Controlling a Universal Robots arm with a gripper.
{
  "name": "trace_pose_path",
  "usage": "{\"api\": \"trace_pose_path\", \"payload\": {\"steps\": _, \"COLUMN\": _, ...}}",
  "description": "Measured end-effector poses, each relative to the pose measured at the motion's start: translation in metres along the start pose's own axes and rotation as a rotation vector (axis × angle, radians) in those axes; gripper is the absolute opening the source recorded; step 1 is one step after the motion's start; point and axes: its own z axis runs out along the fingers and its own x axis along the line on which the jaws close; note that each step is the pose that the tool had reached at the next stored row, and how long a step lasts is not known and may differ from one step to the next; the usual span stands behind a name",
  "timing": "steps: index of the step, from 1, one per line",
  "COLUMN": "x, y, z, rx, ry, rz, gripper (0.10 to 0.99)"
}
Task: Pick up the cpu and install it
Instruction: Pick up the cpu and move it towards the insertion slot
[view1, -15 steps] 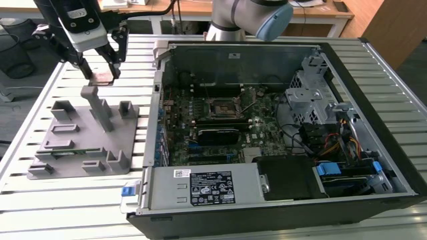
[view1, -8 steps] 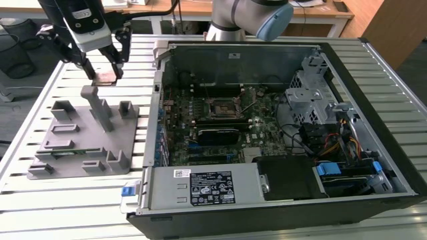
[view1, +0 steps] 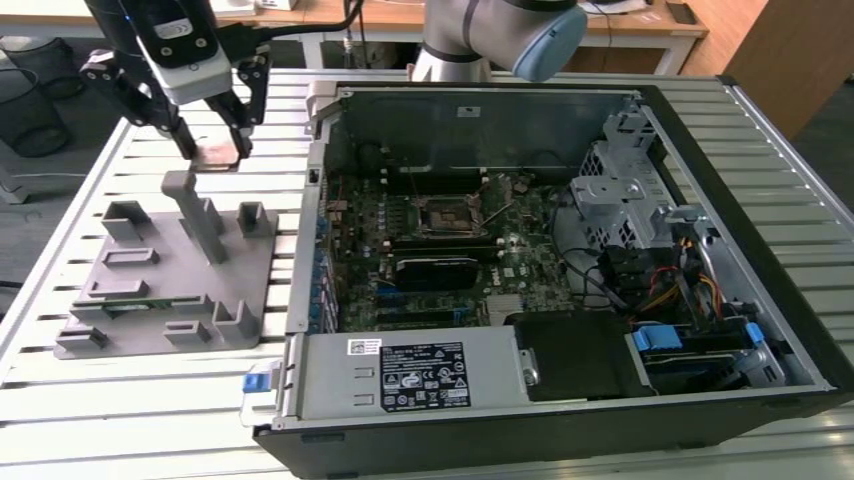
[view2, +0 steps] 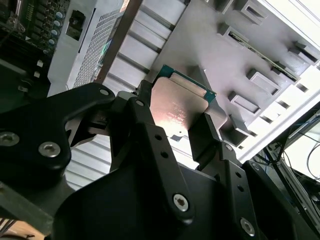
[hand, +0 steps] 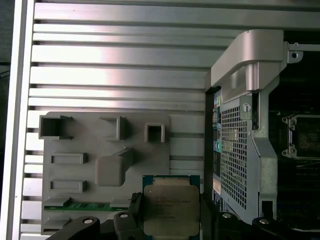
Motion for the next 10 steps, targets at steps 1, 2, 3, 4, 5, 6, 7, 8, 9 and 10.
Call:
{"api": "trace_pose_path", "payload": {"steps": 1, "x": -0.0005, "y": 0.0, "z": 0.0001, "rx": 0.0, "ry": 0.0001, "rz": 0.0, "gripper": 0.541}}
{"api": "trace_pose_path", "payload": {"steps": 2, "x": -0.0009, "y": 0.0001, "z": 0.0002, "rx": 0.0, "ry": 0.0, "rz": 0.0, "gripper": 0.541}}
{"api": "trace_pose_path", "payload": {"steps": 3, "x": -0.0014, "y": 0.0001, "z": 0.0003, "rx": 0.0, "ry": 0.0, "rz": 0.0, "gripper": 0.541}}
{"api": "trace_pose_path", "payload": {"steps": 4, "x": -0.0018, "y": 0.0002, "z": 0.0003, "rx": 0.0, "ry": 0.0001, "rz": 0.0, "gripper": 0.541}}
{"api": "trace_pose_path", "payload": {"steps": 5, "x": -0.0022, "y": 0.0002, "z": 0.0004, "rx": 0.0, "ry": 0.0, "rz": 0.0, "gripper": 0.541}}
{"api": "trace_pose_path", "payload": {"steps": 6, "x": -0.0027, "y": 0.0002, "z": 0.0005, "rx": 0.0, "ry": 0.0, "rz": 0.0, "gripper": 0.541}}
{"api": "trace_pose_path", "payload": {"steps": 7, "x": -0.0033, "y": 0.0003, "z": 0.0005, "rx": 0.0, "ry": 0.0, "rz": 0.0, "gripper": 0.541}}
{"api": "trace_pose_path", "payload": {"steps": 8, "x": -0.0038, "y": 0.0003, "z": 0.0006, "rx": 0.0, "ry": 0.0001, "rz": 0.0, "gripper": 0.541}}
{"api": "trace_pose_path", "payload": {"steps": 9, "x": -0.0043, "y": 0.0003, "z": 0.0007, "rx": 0.0, "ry": -0.0001, "rz": 0.0, "gripper": 0.541}}
{"api": "trace_pose_path", "payload": {"steps": 10, "x": -0.0049, "y": 0.0003, "z": 0.0007, "rx": 0.0, "ry": 0.0, "rz": 0.0, "gripper": 0.541}}
